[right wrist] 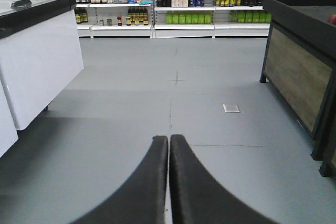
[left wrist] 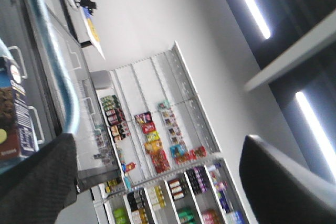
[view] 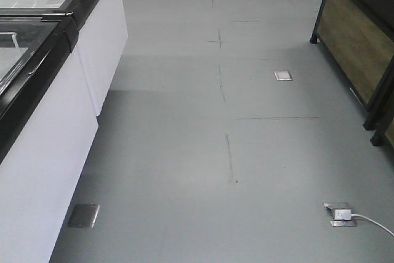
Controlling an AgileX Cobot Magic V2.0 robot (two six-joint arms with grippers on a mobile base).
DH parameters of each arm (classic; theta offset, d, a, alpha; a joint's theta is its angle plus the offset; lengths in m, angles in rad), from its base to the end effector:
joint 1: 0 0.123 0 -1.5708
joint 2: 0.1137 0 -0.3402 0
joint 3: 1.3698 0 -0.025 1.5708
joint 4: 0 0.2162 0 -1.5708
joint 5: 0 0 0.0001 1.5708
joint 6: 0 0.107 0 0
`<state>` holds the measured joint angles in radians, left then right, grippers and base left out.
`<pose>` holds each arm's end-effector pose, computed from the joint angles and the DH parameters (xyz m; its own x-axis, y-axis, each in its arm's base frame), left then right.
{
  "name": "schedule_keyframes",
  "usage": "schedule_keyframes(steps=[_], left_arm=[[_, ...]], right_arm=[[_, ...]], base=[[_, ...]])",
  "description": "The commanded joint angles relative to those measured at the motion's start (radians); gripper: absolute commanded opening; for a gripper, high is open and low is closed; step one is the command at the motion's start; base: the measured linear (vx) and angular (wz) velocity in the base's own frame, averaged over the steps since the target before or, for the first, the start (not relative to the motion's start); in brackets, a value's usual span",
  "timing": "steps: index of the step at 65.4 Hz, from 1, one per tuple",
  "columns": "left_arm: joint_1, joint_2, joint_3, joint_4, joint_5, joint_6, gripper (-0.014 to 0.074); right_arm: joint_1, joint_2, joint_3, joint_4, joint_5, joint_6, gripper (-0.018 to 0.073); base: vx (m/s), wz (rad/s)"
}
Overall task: Left arm holds basket, right arm returns cookies
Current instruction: 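Lift the light-blue basket with the left gripper in front of the robot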
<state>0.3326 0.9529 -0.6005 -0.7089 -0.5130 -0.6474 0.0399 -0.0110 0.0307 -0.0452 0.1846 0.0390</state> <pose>0.1319 0.0817 0.4023 0.6209 -0.7485 -0.2328 -0.0434 0.2637 -0.9636 -0.0181 -0.0016 0.1849 -0.1163 -0.0101 -0.9932 -0.0323 0.9995 -0.0064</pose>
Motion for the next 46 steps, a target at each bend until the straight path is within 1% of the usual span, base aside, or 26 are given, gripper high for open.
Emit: schedule_keyframes(steps=[1,8,17,22,28,36,46], left_arm=[[0.058,0.051,-0.059,0.008,-0.053,-0.043,0.0593],[0.118,0.114,-0.095,0.026,-0.027,-0.043,0.0593],[0.162,0.182,-0.149,0.099,0.013,-0.053,0.0593],[0.168,0.212,-0.187,0.138,0.041,-0.071,0.0593],[0.168,0.253,-0.229,0.162,0.052,-0.114,0.0593],[0.168,0.316,-0.272,0.167,0.068,-0.163,0.0593],[0.168,0.361,-0.283,0.164,0.078,-0.163,0.0577]], right_arm=[[0.0,-0.011,0.0,-0.009,-0.076,0.0,-0.0008],[0.0,-0.011,0.0,-0.009,-0.076,0.0,-0.0008],[0.0,-0.011,0.0,-0.009,-0.076,0.0,-0.0008],[0.0,-0.011,0.0,-0.009,-0.076,0.0,-0.0008],[0.0,-0.011,0.0,-0.009,-0.076,0.0,-0.0008],[0.0,-0.011,0.0,-0.009,-0.076,0.0,-0.0008],[0.0,-0.011,0.0,-0.009,-0.076,0.0,-0.0008]], base=[[0.0,0.0],[0.0,0.0],[0.0,0.0],[0.0,0.0],[0.0,0.0],[0.0,0.0],[0.0,0.0]])
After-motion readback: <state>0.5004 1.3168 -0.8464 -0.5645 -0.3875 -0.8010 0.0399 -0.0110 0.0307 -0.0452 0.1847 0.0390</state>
